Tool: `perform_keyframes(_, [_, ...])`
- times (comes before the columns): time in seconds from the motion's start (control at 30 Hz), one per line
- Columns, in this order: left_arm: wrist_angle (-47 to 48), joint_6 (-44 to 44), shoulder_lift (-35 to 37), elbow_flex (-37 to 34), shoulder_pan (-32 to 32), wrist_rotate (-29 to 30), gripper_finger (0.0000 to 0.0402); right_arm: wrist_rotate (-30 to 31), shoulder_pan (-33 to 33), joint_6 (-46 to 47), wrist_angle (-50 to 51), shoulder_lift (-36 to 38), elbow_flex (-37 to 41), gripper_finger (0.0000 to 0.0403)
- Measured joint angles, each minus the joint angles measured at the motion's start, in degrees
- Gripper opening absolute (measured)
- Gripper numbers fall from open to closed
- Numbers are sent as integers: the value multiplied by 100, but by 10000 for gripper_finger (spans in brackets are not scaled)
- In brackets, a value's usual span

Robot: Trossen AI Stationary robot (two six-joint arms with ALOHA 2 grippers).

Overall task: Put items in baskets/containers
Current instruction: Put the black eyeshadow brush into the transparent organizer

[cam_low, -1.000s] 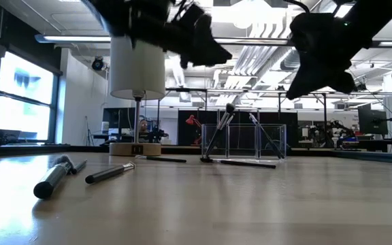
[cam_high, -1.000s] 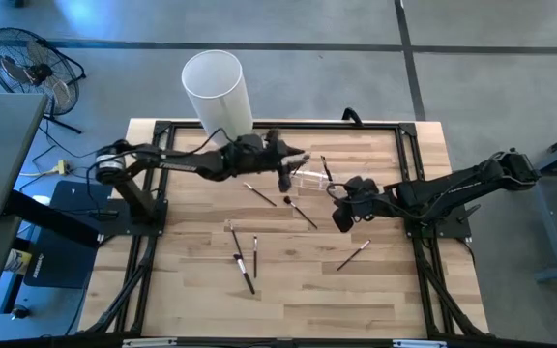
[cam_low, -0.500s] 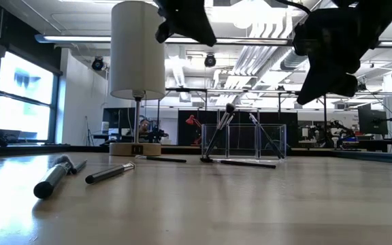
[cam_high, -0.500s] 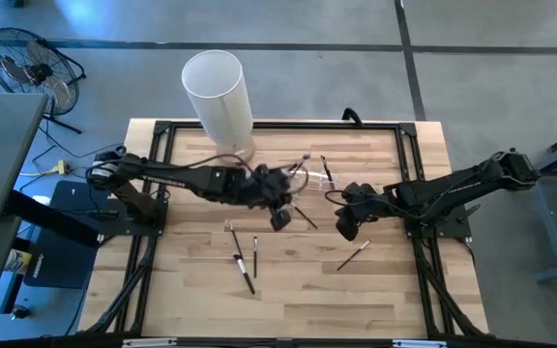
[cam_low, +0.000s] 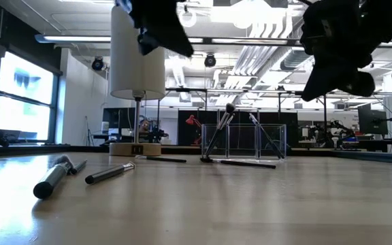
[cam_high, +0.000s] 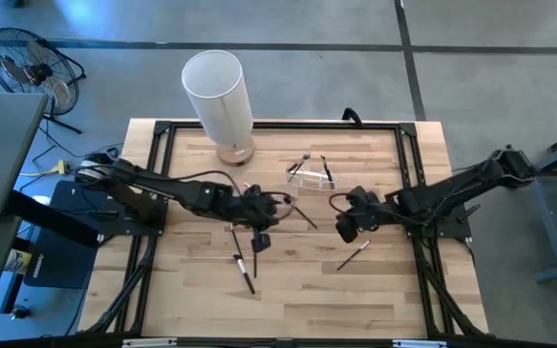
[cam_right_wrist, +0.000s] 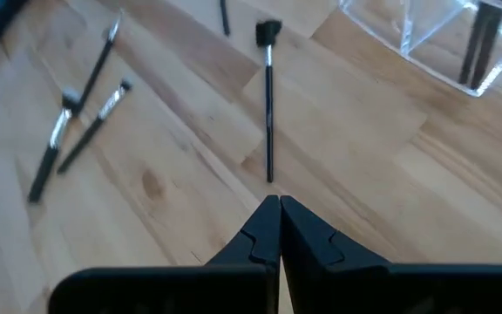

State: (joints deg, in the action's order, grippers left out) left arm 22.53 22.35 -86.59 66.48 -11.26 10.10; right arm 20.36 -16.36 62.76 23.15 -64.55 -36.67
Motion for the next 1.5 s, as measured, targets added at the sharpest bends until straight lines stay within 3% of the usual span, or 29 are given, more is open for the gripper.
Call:
perform_keyframes(0.13, [-754, -34, 782, -1128, 0, -80, 1, 362, -338, 786, -97, -5, 0, 0])
perform_keyframes(0.33, [-737, -136, 2554, -2542, 4, 14, 0, 653, -651, 1773, -150, -478, -352, 0])
perform_keyframes(0.6, [-533, -452, 4271, -3389, 0, 186, 0, -7, -681, 3266, 2426, -1878, -2077, 0])
perform_keyframes(0.77, [-377, -880, 4692, -3435, 1, 245, 0, -808, -693, 4654, 3446, -2282, -2468, 3])
perform_keyframes(1.1, [127, -1162, 4802, -3427, 2, 219, 0, -2210, -609, 5925, 3508, -2293, -1795, 57])
perform_keyframes(1.5, [345, -1204, 4796, -3429, 2, 241, 0, -2522, -119, 6194, 3746, -2293, -1229, 151])
